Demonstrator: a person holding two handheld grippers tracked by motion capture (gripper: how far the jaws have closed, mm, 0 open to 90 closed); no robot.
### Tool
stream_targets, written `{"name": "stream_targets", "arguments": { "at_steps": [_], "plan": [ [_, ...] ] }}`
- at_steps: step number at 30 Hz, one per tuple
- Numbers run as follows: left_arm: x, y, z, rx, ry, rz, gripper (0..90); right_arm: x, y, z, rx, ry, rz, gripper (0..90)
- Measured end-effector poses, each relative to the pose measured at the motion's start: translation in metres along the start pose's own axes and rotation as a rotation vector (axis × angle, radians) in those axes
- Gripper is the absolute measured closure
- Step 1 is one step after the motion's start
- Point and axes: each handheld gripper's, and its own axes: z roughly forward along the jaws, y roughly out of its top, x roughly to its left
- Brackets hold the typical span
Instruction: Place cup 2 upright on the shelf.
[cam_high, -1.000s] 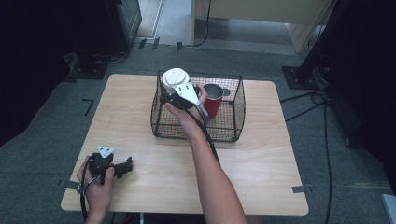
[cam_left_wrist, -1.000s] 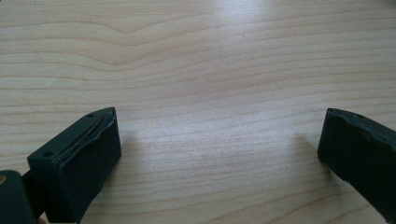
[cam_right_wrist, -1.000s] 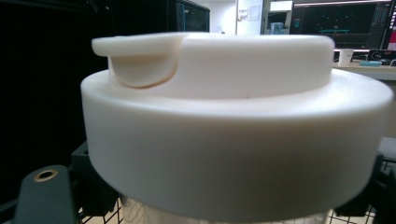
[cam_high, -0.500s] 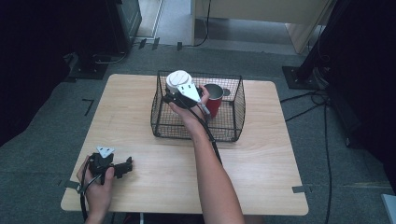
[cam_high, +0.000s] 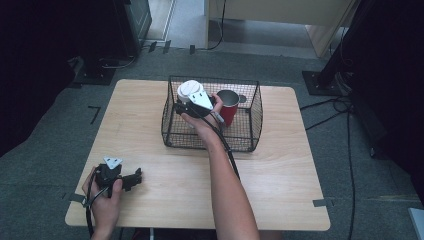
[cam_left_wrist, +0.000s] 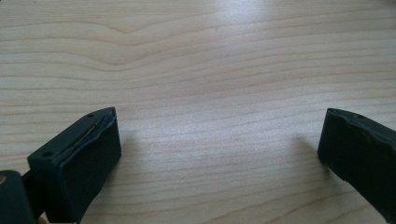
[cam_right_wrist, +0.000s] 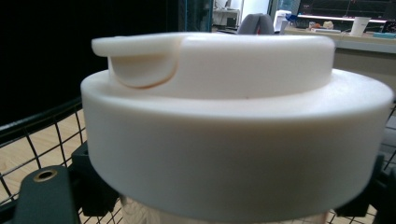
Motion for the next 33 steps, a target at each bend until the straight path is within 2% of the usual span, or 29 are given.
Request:
{"name": "stream_targets", "arguments": {
  "at_steps": [17, 21, 23, 30, 33],
  "plan": [
    [0.0, 0.0, 0.0, 0.001, 0.0, 0.0, 0.0, -0.004, -0.005, -0.001, 0.041, 0.02, 0.0, 15.0],
    [0.0, 0.0, 0.0, 0.001, 0.0, 0.001, 0.0, -0.006, -0.004, -0.002, 0.052, 0.041, -0.005, 12.7],
    [0.0, 0.0, 0.0, 0.001, 0.0, 0.0, 0.0, -0.008, -0.004, -0.002, 0.052, 0.058, -0.003, 8.2],
    [0.0, 0.0, 0.0, 0.001, 0.0, 0.0, 0.0, -0.01, -0.002, -0.004, 0.043, 0.076, -0.005, 0.1],
    [0.0, 0.0, 0.0, 0.001, 0.0, 0.0, 0.0, -0.011, -0.001, -0.005, 0.031, 0.078, -0.017, 0.1]
  ]
}}
